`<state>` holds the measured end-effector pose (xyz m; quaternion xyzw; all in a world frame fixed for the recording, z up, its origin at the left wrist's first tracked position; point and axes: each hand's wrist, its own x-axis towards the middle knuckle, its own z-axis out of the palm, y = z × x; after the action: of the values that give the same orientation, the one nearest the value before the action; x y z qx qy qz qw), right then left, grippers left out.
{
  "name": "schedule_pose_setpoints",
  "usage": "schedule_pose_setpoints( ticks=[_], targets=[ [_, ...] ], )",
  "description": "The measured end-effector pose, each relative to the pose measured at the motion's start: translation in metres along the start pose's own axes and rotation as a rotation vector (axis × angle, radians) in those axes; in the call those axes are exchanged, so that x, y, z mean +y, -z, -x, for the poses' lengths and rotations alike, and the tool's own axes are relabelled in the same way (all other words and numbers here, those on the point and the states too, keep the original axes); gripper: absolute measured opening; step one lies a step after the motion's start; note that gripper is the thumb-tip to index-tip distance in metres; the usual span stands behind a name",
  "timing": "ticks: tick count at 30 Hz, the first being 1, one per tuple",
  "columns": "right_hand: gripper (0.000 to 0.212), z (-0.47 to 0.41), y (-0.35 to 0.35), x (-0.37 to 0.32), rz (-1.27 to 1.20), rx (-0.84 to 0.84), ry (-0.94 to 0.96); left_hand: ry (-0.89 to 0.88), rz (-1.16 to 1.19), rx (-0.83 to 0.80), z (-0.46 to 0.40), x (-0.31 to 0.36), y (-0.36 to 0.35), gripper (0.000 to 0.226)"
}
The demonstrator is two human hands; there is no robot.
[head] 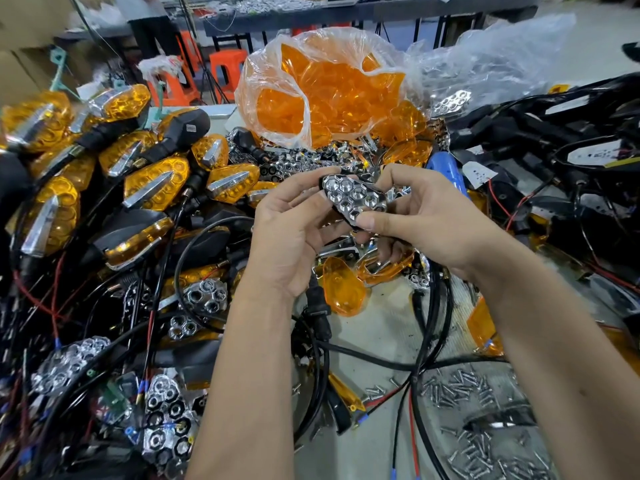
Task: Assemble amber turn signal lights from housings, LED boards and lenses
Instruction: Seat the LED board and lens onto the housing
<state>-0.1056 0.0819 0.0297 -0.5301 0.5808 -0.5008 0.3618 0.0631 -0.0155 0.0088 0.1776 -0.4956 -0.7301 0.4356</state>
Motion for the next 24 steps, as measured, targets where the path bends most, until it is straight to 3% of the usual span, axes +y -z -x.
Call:
schedule_pose_setpoints(
  ticks=[4, 11, 17, 24],
  targets=[
    [0.032, -0.001, 0.002, 0.004, 0.015, 0.009, -0.03, 0.004, -0.076, 0.035, -0.001, -0.002, -0.004, 0.025],
    [0.025, 0.0, 0.004, 0.002, -0.008, 0.064, -0.047, 0.094, -0.003, -0.153, 0.001, 0.004, 0.006, 0.042],
    [0.028, 0.001, 0.002, 0.004, 0.007, 0.077, -0.094, 0.046, -0.161, 0.087, 0.001, -0.005, -0.013, 0.022],
    [0.042, -0.001, 0.002, 0.006, 0.005, 0.027, -0.171, 0.035, -0.218, 0.178, -0.002, -0.007, -0.013, 0.013]
  ],
)
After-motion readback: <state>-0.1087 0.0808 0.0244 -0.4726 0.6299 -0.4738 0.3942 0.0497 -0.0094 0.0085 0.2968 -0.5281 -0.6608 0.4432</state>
